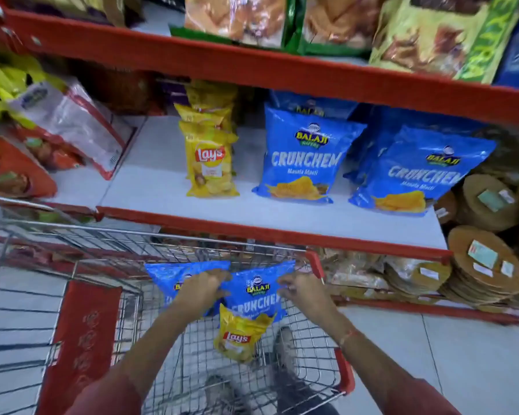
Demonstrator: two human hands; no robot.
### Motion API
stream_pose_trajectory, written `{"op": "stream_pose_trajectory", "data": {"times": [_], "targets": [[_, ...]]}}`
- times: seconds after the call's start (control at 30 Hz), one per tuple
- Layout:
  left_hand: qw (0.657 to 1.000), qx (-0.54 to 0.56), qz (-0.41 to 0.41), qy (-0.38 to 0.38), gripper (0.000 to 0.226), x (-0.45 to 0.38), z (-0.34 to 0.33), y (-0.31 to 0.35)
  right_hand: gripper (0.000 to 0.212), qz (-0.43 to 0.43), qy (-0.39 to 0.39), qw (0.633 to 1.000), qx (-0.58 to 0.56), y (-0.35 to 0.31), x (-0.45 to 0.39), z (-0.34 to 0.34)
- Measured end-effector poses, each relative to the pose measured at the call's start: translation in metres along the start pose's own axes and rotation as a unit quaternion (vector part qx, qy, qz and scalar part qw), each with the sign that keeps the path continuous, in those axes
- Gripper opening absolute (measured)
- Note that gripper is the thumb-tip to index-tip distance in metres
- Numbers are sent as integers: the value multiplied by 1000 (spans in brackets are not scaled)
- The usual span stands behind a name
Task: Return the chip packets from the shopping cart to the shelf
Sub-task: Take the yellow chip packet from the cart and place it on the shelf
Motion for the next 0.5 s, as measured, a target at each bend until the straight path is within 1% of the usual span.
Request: {"op": "stream_pose_trajectory", "data": {"times": [0.03, 0.07, 0.1, 0.13, 0.17, 0.2, 0.23, 0.27, 0.3, 0.33, 0.37, 0.43, 0.5], "targets": [[997, -40, 14, -67, 42, -1, -15, -4, 32, -22, -57, 998, 12, 8, -3, -21], [992, -65, 9, -104, 44, -6, -33, -8, 39, -15, -87, 996, 9, 15, -5, -39], [985, -98, 5, -140, 45, -7, -51, -13, 48, -23, -125, 992, 9, 24, -4, -63], [977, -128, 5, -172, 45, -7, -65, -14, 59, -11, -153, 988, 7, 33, 1, -81], [970, -152, 8, -192, 44, -9, -79, -15, 61, 17, -149, 988, 28, 38, 3, -100], [964, -175, 9, -198, 40, -10, -88, -14, 49, -10, -145, 989, 18, 38, 7, -115], [959, -197, 11, -202, 36, -12, -96, -14, 34, -34, -127, 991, 23, 41, 10, -135], [956, -215, 10, -199, 32, -11, -100, -12, 27, -58, -143, 988, 6, 40, 16, -143], [954, -231, 21, -191, 29, -10, -103, -13, 25, -58, -128, 990, 13, 38, 20, -154], [954, -236, 29, -182, 26, -8, -107, -18, 23, -90, -118, 989, -13, 33, 24, -154], [957, -234, 32, -169, 25, -4, -108, -22, 24, -95, -119, 988, -27, 31, 28, -157], [969, -192, 49, -148, 23, 6, -106, -32, 25, -65, -94, 994, 3, 20, 31, -144], [989, -92, 79, -86, 18, 19, -94, -41, 24, -54, -73, 995, -43, 12, 33, -123]]}}
Point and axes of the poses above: each hand's wrist, its own x-axis away from the middle knuckle, its own z-axis out of the back of the hand, y = z × x, the point moved 1 cm from there along -x, towards the middle knuckle, and after that the axes turned 13 degrees about y, right-handed, at the moved point
